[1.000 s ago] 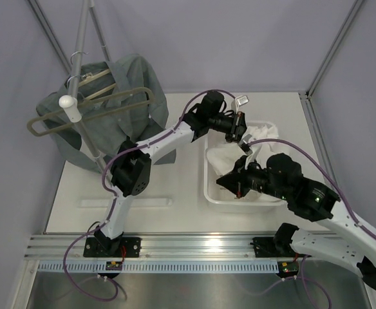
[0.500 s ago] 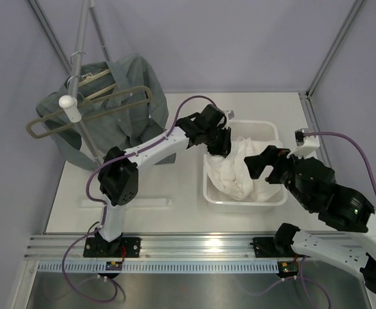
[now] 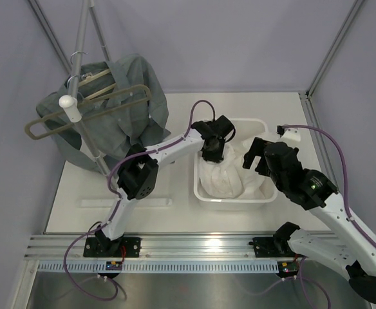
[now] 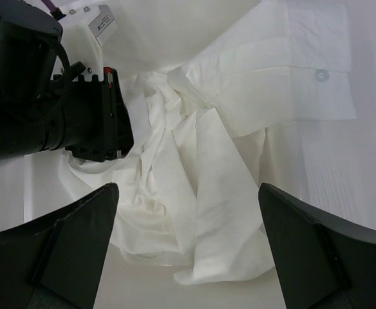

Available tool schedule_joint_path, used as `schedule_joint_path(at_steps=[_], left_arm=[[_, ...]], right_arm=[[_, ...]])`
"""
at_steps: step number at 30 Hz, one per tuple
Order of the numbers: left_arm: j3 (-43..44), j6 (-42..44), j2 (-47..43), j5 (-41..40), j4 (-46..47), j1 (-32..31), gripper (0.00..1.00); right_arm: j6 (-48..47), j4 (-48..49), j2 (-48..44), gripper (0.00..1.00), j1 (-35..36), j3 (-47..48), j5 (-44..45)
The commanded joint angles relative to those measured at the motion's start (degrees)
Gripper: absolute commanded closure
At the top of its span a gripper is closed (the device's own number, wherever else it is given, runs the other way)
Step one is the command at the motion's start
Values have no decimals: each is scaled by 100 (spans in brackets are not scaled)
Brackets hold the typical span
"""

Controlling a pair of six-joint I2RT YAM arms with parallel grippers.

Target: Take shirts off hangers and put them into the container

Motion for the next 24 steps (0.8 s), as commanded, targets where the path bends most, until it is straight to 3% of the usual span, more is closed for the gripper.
schedule_joint_path(at_steps=[1, 2, 7, 15, 17, 20, 24], left_arm=[[543, 117, 525, -1203, -802, 72, 96], [884, 161, 658, -1265, -918, 72, 100], [1441, 267, 1318, -1573, -1297, 63, 100], [1442, 328, 1775, -1091, -1051, -16, 100], [1310, 302, 1741, -1029, -981, 1, 100], [670, 285, 1390, -889, -578, 19, 90], [360, 302, 1134, -818, -409, 37, 89]], right_arm=[[-94, 321, -125, 3, -44, 72, 56], [-94, 339, -212, 3, -44, 63, 65], [-226, 348, -767, 3, -44, 71, 442], [-191, 373, -65, 6, -88, 72, 619], [-147, 435, 120, 7, -324, 80, 497], [-269, 646, 402, 7, -764, 72, 155], [-481, 1032, 551, 9, -1738, -16, -512]])
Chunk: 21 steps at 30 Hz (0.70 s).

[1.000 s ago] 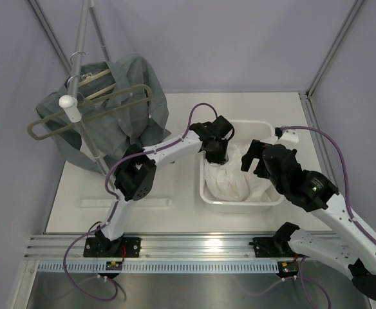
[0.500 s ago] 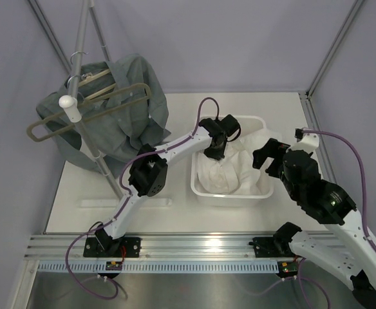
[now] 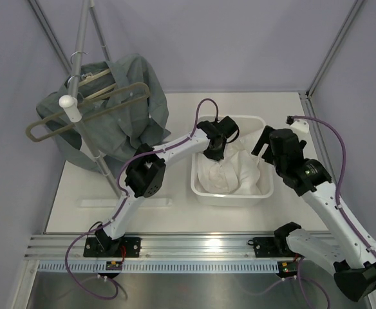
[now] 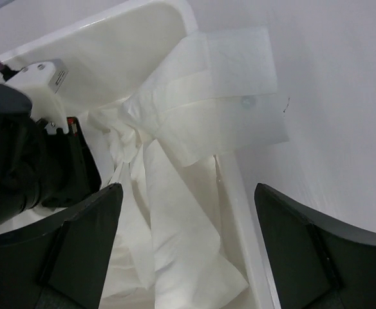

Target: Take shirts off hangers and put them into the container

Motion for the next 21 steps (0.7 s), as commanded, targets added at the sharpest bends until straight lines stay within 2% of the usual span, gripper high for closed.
schedule_joint_path(at_steps=[1, 2, 3, 8, 12, 21], left_arm=[[-468, 112, 408, -7, 19, 69, 90], [-468, 121, 408, 11, 19, 78, 90], [-468, 129, 408, 72, 36, 78, 90], [-503, 173, 355, 143, 98, 78, 90], [-538, 217, 329, 116, 115, 78, 90], [-749, 270, 223, 186, 239, 78, 90]], right_arm=[[-221, 537, 71, 9, -850, -12, -708], [-238, 598, 106, 9, -1357, -90, -1128], [-239, 764, 89, 10, -1571, -160, -1306], [-134, 1178, 62, 10, -2354, -565, -2212], [60, 1949, 98, 10, -3171, -1266, -3390], [359, 3013, -139, 12, -3559, -2006, -4172]])
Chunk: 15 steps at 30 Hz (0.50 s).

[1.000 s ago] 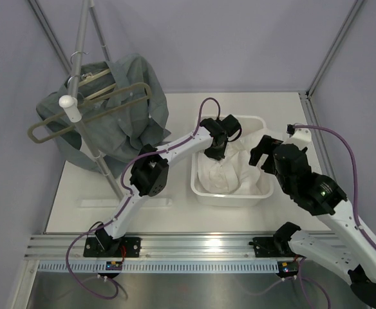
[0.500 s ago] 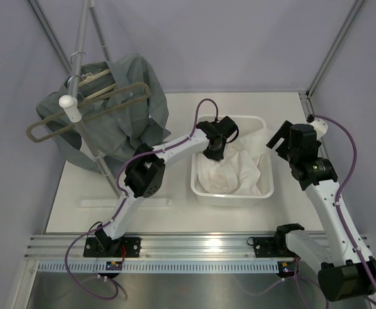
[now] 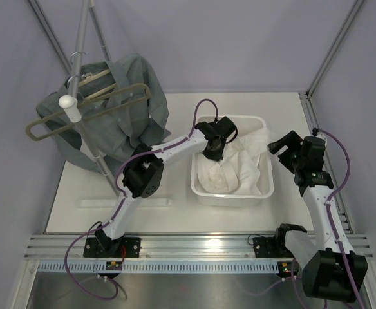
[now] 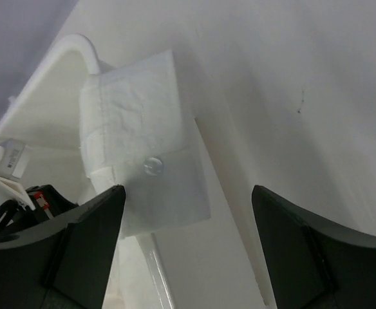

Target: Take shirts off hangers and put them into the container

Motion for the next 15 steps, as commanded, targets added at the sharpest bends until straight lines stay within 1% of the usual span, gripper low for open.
schedule_joint_path(at_steps=[1, 2, 3, 5, 6, 9, 10, 12, 15], left_arm=[[-365, 122, 425, 68, -124, 59, 90], [-365, 122, 425, 68, -124, 50, 90], [-373, 113, 425, 77, -115, 50, 90], [-391, 122, 425, 95, -115, 50, 90], [-391, 122, 416, 104, -98, 50, 90], [-417, 104, 425, 121, -89, 50, 90], [-426, 104, 425, 121, -80, 59, 90], [-444, 95, 425, 121, -72, 50, 90], [-470, 86, 425, 139, -54, 50, 90]], right_arm=[[136, 871, -181, 14, -101, -186, -779], [154, 959, -251, 17, -110, -247, -849], [162, 1108, -295, 25, -110, -274, -884], [136, 1267, -296, 27, -110, -309, -1085], [136, 1337, -287, 32, -102, -310, -1139], [145, 1469, -322, 48, -119, -336, -1236], [154, 1513, -348, 56, -119, -353, -1262], [154, 1575, -392, 59, -110, -389, -1315], [66, 1593, -393, 68, -119, -345, -1420]])
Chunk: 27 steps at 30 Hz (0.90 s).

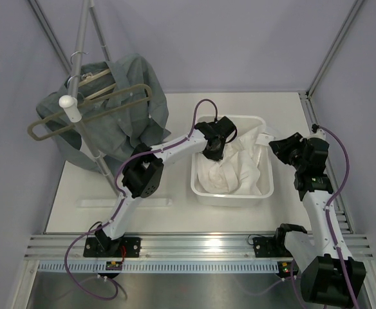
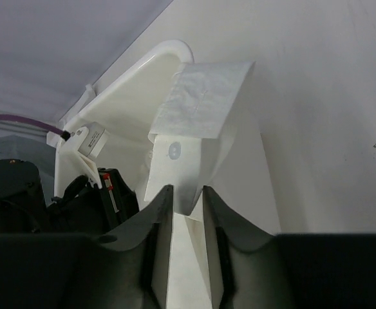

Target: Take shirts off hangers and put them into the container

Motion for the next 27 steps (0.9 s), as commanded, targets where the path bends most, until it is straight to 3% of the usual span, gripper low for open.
schedule_joint_path(at_steps=[1, 5, 12, 17, 20, 24, 27], left_arm=[[-405, 84, 457, 112, -113, 30, 90], [-492, 32, 414, 104, -16, 13, 90], [-958, -241, -227, -194, 204, 21, 82], [-1116, -399, -895, -449, 195, -14, 62], [-1064, -443, -1176, -546, 134, -84, 46], [-687, -504, -1388, -879, -156, -312, 36], [-476, -575, -1572, -1223, -420, -488, 32]], right_arm=[[-109, 397, -65, 79, -38, 27, -363], [-188, 477, 250, 100, -38, 193, -880], [-381, 432, 805, 100, -38, 414, -1602], [-680, 135, 937, 100, 23, 528, -2042], [-881, -163, 823, 100, 338, 589, -1613], [-1015, -604, 788, 100, 1173, 747, -971], [-1041, -780, 613, 100, 1332, 721, -619]])
